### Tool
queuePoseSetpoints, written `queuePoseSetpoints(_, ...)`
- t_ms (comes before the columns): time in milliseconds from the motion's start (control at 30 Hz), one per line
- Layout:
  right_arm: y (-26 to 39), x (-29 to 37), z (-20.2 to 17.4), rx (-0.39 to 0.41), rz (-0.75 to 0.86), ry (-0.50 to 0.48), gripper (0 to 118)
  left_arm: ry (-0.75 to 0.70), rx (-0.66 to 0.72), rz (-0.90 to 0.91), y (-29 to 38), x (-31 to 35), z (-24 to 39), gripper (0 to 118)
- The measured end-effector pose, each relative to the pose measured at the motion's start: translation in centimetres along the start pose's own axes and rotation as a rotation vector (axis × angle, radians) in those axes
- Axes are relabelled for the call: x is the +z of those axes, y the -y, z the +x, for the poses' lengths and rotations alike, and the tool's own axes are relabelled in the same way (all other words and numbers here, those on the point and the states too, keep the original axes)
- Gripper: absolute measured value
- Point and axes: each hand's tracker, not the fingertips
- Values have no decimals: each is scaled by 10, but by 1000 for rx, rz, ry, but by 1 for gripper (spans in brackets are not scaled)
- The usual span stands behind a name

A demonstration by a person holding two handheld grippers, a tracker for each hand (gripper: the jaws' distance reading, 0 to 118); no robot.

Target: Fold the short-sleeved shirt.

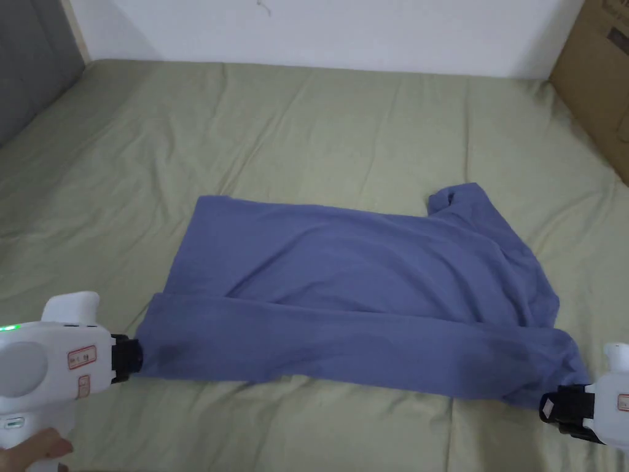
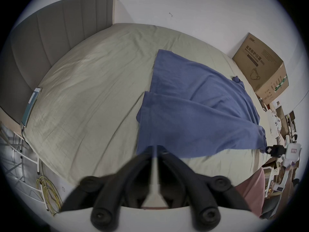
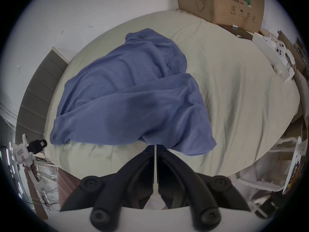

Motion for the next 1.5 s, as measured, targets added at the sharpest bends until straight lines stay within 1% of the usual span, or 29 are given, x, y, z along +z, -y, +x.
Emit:
queuePoseSetpoints(33,1,1,2,-21,0,-11,3,-14,1,1,-4,-3,2,69)
queuePoseSetpoints(67,1,3,4,-30,1,-15,3,-26,16,-6,-7,-11,0,96)
queuePoseSetpoints(100,2,4,6,-29,2,-15,3,-27,36,-27,-10,-21,-3,110)
queuePoseSetpoints(133,4,4,7,-30,2,-13,3,-17,49,-34,-10,-29,-6,110)
queuePoseSetpoints(167,6,5,9,-33,-1,-4,3,-20,57,-32,-11,-37,-6,104)
queuePoseSetpoints(200,7,6,11,-33,-6,1,3,-36,53,-63,-12,-49,-6,95)
queuePoseSetpoints(233,9,6,13,-34,-9,3,3,-60,32,-112,-10,-58,-7,72)
queuePoseSetpoints(267,12,6,16,-38,-14,6,3,-80,1,-146,-5,-71,-7,65)
queuePoseSetpoints(300,14,6,18,-41,-17,8,3,-153,-34,-155,0,-75,-1,64)
queuePoseSetpoints(333,14,2,26,-41,-23,10,3,-141,-70,-108,4,-72,2,53)
queuePoseSetpoints(367,15,1,30,-46,-27,23,4,-157,-76,-96,1,-66,7,34)
queuePoseSetpoints(400,16,2,34,-57,-25,36,9,-158,-89,-94,-1,-61,10,14)
queuePoseSetpoints(433,16,1,37,-64,-22,40,27,-163,-114,-89,-2,-53,15,6)
queuePoseSetpoints(467,16,1,41,-73,-20,42,35,-166,-129,-82,-4,-49,16,6)
queuePoseSetpoints(500,14,0,44,-80,-21,46,35,-162,-127,-86,-5,-47,16,6)
queuePoseSetpoints(533,13,-1,47,-87,-23,52,64,-159,-130,-93,-6,-46,14,6)
queuePoseSetpoints(567,10,-2,48,-92,-22,59,86,-157,-133,-94,-8,-46,16,6)
queuePoseSetpoints(600,7,0,48,-84,-9,50,92,-153,-132,-93,-8,-43,17,6)
queuePoseSetpoints(767,-19,-21,51,-85,-10,28,91,-134,-123,-92,-9,-39,15,5)
queuePoseSetpoints(800,-21,-29,51,-75,-20,33,83,-127,-118,-96,-10,-39,14,5)
queuePoseSetpoints(833,-22,-35,49,-67,-39,59,34,-121,-114,-100,-10,-40,14,5)
queuePoseSetpoints(867,-21,-46,46,-26,-86,114,10,-121,-115,-102,-10,-41,14,5)
queuePoseSetpoints(967,-16,-41,48,-31,-66,83,9,-124,-127,-107,-10,-41,18,5)
queuePoseSetpoints(1000,-17,-33,48,-72,-54,60,9,-131,-141,-109,-10,-41,19,5)
queuePoseSetpoints(1033,-18,-27,49,-79,-45,41,9,-134,-150,-108,-11,-39,21,5)
queuePoseSetpoints(1167,-20,2,40,-20,-16,41,9,-122,-175,-96,-17,-19,21,5)
queuePoseSetpoints(1267,-21,22,26,71,-7,100,9,-131,-212,-75,-11,7,22,5)
queuePoseSetpoints(1333,-14,30,23,133,-12,117,9,-141,-220,-77,-5,17,21,5)
queuePoseSetpoints(1500,21,22,41,109,-92,118,9,-155,-198,-105,29,29,5,5)
